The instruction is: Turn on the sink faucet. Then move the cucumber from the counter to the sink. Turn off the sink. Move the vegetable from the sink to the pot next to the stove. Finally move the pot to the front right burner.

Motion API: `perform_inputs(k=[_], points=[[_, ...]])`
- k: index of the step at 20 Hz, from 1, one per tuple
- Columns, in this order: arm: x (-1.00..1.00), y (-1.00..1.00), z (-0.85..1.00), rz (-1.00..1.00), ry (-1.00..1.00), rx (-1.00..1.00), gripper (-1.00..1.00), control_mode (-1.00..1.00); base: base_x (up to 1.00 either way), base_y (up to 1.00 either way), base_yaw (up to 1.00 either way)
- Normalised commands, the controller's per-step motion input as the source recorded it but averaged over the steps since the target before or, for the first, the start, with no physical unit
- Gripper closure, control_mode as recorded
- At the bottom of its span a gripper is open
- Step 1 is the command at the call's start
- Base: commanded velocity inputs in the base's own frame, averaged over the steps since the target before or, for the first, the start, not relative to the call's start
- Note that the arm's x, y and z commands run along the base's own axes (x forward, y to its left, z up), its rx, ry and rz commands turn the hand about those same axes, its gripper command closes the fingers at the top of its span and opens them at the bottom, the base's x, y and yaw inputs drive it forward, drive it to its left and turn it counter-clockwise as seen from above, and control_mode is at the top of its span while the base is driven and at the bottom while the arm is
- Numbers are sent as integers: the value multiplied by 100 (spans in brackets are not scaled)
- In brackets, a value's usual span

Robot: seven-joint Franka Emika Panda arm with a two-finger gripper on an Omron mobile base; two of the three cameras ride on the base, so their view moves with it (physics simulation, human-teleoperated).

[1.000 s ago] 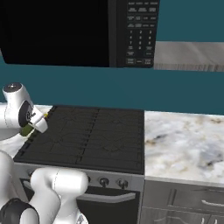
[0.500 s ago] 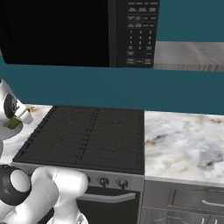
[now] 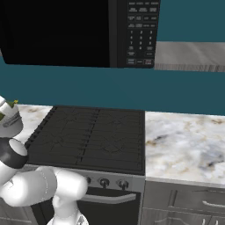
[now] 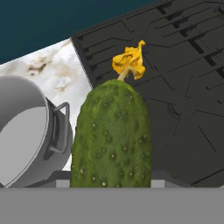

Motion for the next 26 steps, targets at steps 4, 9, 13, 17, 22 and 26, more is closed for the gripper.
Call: perform_inputs(k=[4, 9, 13, 17, 22, 26], points=[[35, 58, 0, -7, 2, -7, 100, -100, 0, 0, 0], [42, 38, 0, -6, 3, -1, 100, -100, 0, 0, 0], [37, 45, -6, -5, 1, -3, 100, -100, 0, 0, 0], [34, 44, -13, -4, 1, -2, 100, -100, 0, 0, 0], [42, 45, -9, -5, 3, 0, 100, -100, 0, 0, 0], [37, 36, -16, -4, 7, 0, 100, -100, 0, 0, 0]])
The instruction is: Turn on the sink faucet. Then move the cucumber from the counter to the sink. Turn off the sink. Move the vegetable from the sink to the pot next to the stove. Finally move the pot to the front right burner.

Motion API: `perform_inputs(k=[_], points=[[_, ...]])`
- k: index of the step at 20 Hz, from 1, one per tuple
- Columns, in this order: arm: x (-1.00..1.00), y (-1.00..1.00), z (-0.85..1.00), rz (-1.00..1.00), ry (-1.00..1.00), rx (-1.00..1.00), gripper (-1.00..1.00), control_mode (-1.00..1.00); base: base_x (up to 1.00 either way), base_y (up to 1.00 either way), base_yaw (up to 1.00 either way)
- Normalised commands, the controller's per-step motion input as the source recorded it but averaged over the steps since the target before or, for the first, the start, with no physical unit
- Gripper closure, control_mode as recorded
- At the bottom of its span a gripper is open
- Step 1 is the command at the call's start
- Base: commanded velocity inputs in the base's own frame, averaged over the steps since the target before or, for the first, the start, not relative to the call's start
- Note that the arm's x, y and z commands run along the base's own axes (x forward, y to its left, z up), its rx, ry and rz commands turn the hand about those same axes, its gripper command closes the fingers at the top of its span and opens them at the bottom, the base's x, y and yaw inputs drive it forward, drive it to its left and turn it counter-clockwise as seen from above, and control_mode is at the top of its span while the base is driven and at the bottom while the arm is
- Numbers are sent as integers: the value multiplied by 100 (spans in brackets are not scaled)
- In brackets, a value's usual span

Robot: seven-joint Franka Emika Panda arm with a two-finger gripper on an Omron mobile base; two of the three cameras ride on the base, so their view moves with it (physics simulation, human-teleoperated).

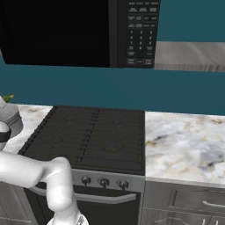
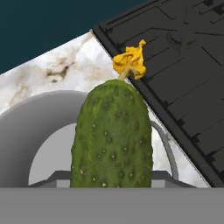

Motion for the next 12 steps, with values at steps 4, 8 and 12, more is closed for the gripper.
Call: perform_inputs(k=[4, 8, 12], points=[[23, 23, -29, -1, 9, -2, 100, -100, 0, 0, 0], [14, 12, -37, 0, 6, -4, 100, -100, 0, 0, 0], [13, 7, -39, 0, 2, -3, 100, -100, 0, 0, 0]])
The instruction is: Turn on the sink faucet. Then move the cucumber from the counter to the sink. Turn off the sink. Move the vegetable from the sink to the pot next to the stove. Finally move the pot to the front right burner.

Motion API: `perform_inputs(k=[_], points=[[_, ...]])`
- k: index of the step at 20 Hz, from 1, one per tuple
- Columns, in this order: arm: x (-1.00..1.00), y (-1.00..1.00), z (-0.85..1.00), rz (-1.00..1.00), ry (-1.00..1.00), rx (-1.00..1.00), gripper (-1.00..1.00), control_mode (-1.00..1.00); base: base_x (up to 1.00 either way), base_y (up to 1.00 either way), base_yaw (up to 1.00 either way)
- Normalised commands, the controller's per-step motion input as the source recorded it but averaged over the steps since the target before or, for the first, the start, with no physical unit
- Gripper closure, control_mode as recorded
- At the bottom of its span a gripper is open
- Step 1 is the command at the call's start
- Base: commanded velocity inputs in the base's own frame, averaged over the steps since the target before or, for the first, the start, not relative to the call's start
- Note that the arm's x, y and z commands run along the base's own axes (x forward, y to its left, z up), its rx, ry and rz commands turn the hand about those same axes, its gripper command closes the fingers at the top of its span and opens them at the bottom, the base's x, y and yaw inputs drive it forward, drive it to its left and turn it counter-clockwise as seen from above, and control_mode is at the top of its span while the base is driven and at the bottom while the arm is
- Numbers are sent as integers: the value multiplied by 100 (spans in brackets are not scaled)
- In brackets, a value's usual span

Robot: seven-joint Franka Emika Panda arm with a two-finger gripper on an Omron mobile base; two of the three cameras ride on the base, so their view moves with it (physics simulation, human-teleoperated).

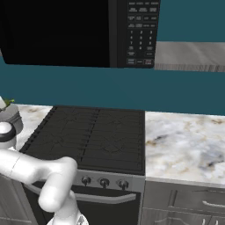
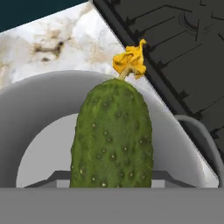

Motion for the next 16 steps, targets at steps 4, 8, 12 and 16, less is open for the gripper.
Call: perform_inputs(k=[4, 8, 12, 16], points=[[8, 1, -48, 0, 0, -3, 100, -100, 0, 0, 0], [8, 0, -46, 0, 2, -4, 100, -100, 0, 0, 0], [13, 0, -37, 0, 5, -4, 100, -100, 0, 0, 0], [17, 7, -18, 0, 7, -1, 100, -100, 0, 0, 0]])
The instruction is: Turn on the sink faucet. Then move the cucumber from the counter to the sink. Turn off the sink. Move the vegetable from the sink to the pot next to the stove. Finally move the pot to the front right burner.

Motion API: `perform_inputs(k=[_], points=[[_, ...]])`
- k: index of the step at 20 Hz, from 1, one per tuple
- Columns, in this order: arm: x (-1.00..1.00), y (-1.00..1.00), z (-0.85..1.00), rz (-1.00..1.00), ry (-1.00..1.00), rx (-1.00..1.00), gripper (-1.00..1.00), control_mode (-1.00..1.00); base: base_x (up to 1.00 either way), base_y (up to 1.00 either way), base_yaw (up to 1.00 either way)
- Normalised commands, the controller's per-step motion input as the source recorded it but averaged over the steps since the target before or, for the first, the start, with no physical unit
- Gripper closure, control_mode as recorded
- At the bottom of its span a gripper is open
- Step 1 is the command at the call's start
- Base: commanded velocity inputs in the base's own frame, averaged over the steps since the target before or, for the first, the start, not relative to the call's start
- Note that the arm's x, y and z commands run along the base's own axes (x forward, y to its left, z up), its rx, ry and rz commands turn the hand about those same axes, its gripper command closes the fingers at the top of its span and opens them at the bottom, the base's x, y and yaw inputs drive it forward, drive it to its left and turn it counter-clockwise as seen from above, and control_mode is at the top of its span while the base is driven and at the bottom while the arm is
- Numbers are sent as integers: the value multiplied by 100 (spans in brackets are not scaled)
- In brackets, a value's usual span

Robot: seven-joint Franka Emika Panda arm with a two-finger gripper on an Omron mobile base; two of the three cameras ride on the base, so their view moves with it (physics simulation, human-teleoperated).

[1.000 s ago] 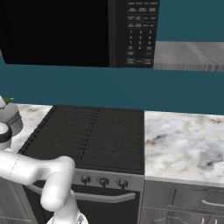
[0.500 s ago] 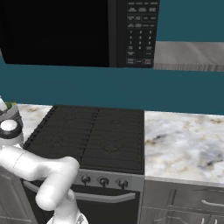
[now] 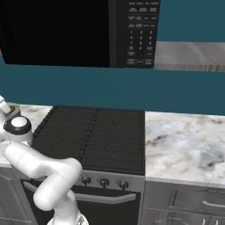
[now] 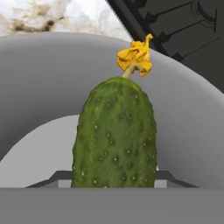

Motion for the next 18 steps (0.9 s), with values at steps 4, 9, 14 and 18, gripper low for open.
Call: perform_inputs(k=[4, 9, 14, 18], points=[[7, 11, -4, 0, 2, 0, -100, -100, 0, 0, 0], [-5, 8, 0, 0, 0, 0, -100, -100, 0, 0, 0], [-17, 11, 13, 0, -3, 0, -100, -100, 0, 0, 0], [-22, 8, 26, 0, -1, 0, -100, -100, 0, 0, 0]])
